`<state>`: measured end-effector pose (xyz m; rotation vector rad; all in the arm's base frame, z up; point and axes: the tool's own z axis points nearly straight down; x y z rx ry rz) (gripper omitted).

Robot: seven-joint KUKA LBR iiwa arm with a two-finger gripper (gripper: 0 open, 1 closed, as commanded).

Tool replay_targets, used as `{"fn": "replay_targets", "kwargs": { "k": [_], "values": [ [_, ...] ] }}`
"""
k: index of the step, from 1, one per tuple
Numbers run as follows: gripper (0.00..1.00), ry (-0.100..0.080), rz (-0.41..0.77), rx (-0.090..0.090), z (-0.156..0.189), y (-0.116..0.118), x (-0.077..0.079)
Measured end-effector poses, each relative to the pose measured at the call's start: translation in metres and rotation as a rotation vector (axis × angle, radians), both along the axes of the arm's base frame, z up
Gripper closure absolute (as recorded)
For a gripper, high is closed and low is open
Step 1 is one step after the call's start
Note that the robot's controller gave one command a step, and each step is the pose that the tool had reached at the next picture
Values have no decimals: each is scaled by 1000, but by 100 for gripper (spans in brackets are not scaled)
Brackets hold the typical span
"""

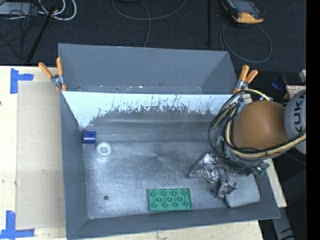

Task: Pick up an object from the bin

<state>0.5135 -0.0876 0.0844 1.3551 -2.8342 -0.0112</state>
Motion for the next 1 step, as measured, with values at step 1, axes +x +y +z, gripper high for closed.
{"fn": "replay_targets", "kwargs": {
  "k": [1],
  "values": [
    [0, 0, 356, 18, 12, -15, -14]
  ]
}}
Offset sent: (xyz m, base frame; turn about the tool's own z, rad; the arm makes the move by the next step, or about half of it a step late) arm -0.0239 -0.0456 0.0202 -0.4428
